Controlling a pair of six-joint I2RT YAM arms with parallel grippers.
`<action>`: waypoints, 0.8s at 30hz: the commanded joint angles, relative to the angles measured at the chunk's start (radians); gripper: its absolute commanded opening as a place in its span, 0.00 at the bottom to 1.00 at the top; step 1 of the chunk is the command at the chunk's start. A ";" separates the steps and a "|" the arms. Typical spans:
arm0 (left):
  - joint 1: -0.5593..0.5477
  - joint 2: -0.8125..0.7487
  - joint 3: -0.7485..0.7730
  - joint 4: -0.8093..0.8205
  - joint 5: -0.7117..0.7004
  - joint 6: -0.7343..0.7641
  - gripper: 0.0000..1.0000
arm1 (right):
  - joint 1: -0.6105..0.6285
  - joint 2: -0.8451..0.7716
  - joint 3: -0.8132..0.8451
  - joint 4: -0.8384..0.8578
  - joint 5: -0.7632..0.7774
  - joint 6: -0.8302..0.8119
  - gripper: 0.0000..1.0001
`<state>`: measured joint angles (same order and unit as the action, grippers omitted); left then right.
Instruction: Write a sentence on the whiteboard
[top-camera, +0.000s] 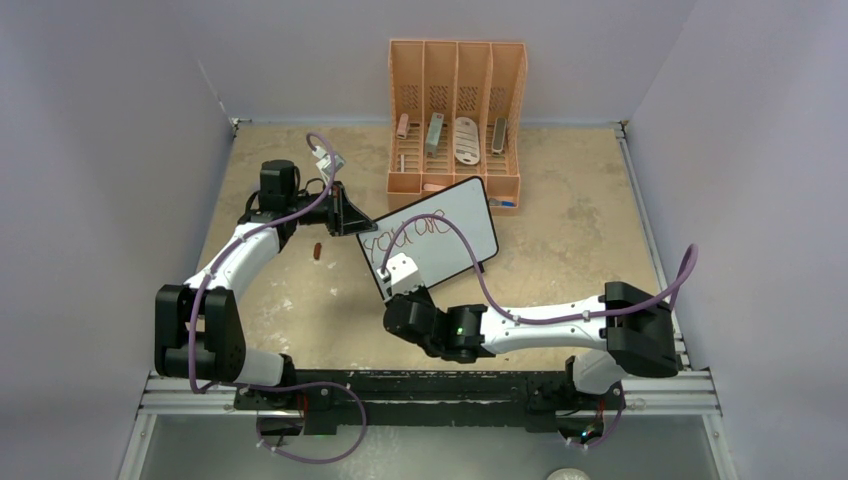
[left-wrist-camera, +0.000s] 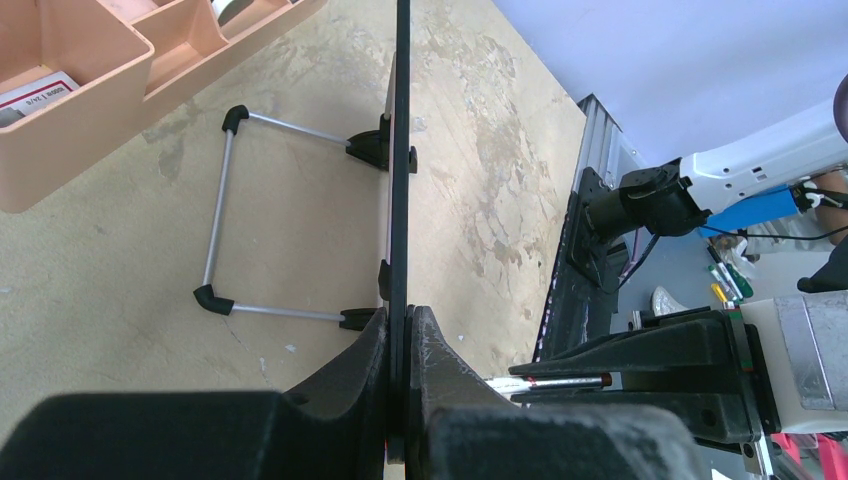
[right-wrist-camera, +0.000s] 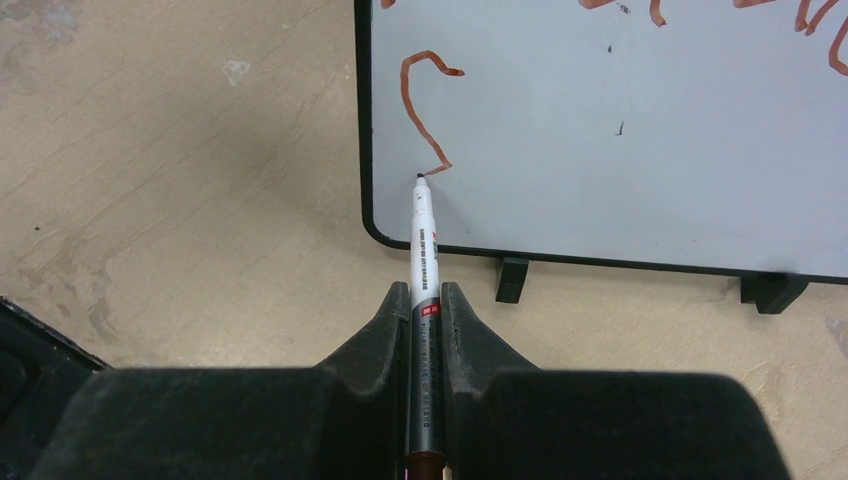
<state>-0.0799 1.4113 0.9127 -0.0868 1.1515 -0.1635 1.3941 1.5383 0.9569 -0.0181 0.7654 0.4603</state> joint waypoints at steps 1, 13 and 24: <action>-0.009 -0.028 0.029 0.008 0.002 0.021 0.00 | 0.002 0.006 0.027 0.046 -0.011 -0.018 0.00; -0.009 -0.029 0.029 0.008 0.002 0.020 0.00 | 0.002 0.001 0.047 0.069 0.023 -0.005 0.00; -0.009 -0.029 0.030 0.008 -0.002 0.020 0.00 | 0.002 -0.079 0.028 0.092 0.010 -0.008 0.00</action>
<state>-0.0799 1.4113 0.9127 -0.0868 1.1511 -0.1635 1.3949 1.5280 0.9646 0.0387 0.7593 0.4484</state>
